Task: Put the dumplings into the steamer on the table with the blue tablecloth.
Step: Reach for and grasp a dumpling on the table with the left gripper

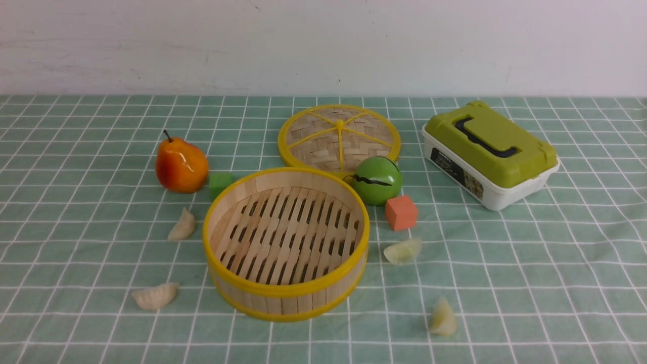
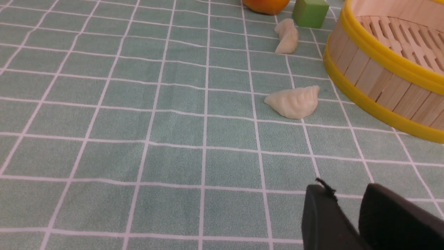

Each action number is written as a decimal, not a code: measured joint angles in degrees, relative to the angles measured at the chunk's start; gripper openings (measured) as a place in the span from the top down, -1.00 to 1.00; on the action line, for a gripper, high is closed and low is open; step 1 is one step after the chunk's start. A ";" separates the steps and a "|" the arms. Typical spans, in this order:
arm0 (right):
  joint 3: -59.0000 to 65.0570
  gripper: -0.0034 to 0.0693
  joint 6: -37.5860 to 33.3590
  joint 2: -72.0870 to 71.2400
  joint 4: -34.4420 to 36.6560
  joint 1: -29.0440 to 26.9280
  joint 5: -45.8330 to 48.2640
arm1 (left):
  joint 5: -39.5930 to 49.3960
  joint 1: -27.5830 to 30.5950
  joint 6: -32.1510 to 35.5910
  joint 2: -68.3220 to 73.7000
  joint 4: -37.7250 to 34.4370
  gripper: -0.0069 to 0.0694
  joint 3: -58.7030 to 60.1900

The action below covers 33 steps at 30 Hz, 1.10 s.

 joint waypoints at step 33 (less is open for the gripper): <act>0.54 0.65 13.07 0.00 -3.86 0.00 -54.84 | -50.89 0.00 -16.04 0.00 -0.25 0.33 0.00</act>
